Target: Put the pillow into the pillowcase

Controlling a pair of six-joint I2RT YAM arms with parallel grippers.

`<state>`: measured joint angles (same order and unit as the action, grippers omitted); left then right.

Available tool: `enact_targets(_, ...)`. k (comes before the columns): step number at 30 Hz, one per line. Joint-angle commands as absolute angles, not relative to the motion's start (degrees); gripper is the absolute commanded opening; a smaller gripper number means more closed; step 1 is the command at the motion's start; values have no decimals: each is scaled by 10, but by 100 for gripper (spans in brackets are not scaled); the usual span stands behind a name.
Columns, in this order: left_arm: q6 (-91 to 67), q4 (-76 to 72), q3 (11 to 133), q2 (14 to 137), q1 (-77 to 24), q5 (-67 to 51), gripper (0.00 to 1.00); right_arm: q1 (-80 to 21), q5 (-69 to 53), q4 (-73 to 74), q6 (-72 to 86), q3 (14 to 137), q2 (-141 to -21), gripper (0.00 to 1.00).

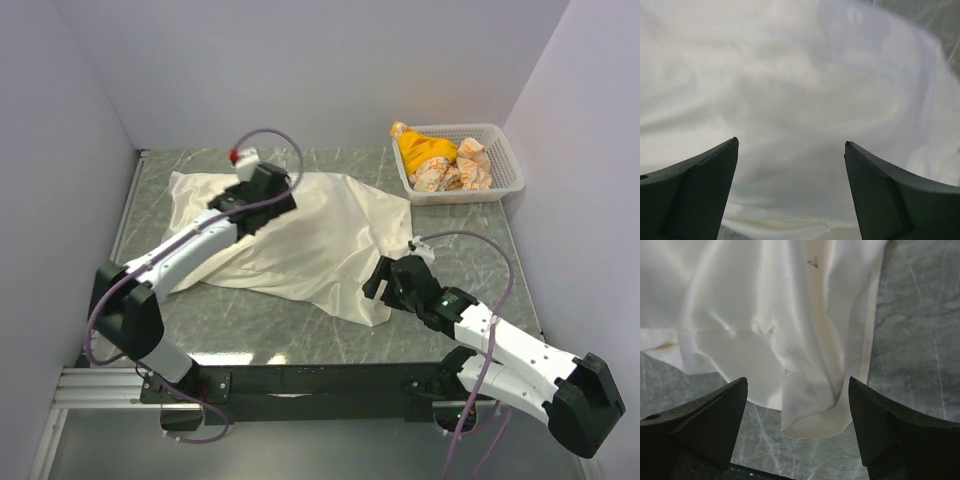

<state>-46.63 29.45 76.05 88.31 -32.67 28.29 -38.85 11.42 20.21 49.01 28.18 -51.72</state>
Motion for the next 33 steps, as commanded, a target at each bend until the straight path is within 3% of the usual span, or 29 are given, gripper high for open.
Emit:
enact_targets(1,-528,379,738,918,-425,402,94,-392,146,152,521,258,-512,85)
enact_targets(2,-544,382,720,915,-432,409,97,-393,146,144,521,254,-509,82)
enact_targets(5,-548,325,669,899,-439,393,98,-392,148,149,519,249,-512,51)
enact_targets(7,-544,320,673,923,-439,397,97,-393,147,156,519,249,-512,25)
enact_targets(9,-539,319,693,939,-439,409,89,-393,146,170,519,244,-490,7)
enact_targets(10,-538,326,700,951,-439,416,82,-392,143,177,519,243,-478,3)
enact_targets(11,-537,332,709,952,-439,426,56,-393,143,200,520,242,-463,1)
enact_targets(13,-527,330,706,933,-431,431,33,-391,153,227,520,238,-412,0)
enact_targets(14,-522,320,694,919,-424,423,10,-391,155,251,522,236,-393,0)
enact_targets(15,-521,319,686,905,-415,415,1,-390,155,264,523,235,-358,0)
enact_targets(16,-521,316,667,873,-392,407,1,-390,154,277,527,236,-340,0)
enact_targets(25,-560,316,549,656,-303,340,3,-388,117,397,601,217,-153,0)
enact_targets(26,-569,322,546,647,-302,341,10,-388,102,399,606,201,-143,0)
enact_targets(27,-556,312,542,637,-303,329,26,-389,102,400,612,192,-128,0)
enact_targets(28,-541,264,533,637,-305,283,65,-388,105,399,614,184,-122,0)
enact_targets(32,-570,231,540,684,-331,259,91,-389,101,366,615,169,-153,0)
enact_targets(33,-577,230,550,711,-337,258,93,-389,101,360,614,170,-164,0)
